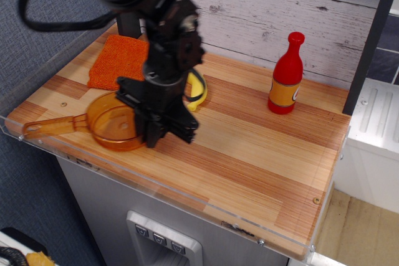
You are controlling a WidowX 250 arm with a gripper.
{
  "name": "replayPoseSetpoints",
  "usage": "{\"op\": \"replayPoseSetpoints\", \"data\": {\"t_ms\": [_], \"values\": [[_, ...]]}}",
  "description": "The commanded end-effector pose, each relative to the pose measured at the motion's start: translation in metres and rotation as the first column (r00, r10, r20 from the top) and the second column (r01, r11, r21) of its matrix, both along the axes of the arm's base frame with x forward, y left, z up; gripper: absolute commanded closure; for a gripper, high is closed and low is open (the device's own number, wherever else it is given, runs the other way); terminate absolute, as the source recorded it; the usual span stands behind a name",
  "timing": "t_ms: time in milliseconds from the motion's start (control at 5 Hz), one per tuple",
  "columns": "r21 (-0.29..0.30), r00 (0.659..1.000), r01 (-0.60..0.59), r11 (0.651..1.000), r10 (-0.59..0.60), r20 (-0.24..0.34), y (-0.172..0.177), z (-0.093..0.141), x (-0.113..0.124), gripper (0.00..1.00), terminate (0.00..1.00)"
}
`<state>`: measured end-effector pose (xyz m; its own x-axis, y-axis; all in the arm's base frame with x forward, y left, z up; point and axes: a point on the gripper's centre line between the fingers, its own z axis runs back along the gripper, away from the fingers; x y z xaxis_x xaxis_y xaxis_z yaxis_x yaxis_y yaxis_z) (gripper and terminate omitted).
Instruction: Move the measuring cup to the far right front of the table.
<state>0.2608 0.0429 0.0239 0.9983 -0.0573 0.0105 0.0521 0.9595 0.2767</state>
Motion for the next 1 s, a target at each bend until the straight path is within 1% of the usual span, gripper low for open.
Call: {"op": "replayPoseSetpoints", "data": {"t_ms": [0,200,400,600,800], "values": [[0.068,0.989,0.128,0.989,-0.133,0.065,-0.054,0.033,0.023,1.00,0.00],[0.029,0.979,0.161,0.987,-0.163,0.123,-0.083,0.038,0.030,1.00,0.00],[0.037,0.984,0.103,0.994,-0.107,0.143,-0.107,0.040,0.033,1.00,0.00],[-0.027,0.982,0.057,0.998,-0.051,0.180,-0.134,0.039,0.036,1.00,0.00],[-0.075,0.985,0.043,0.996,-0.029,0.172,-0.156,0.032,0.038,1.00,0.00]]}}
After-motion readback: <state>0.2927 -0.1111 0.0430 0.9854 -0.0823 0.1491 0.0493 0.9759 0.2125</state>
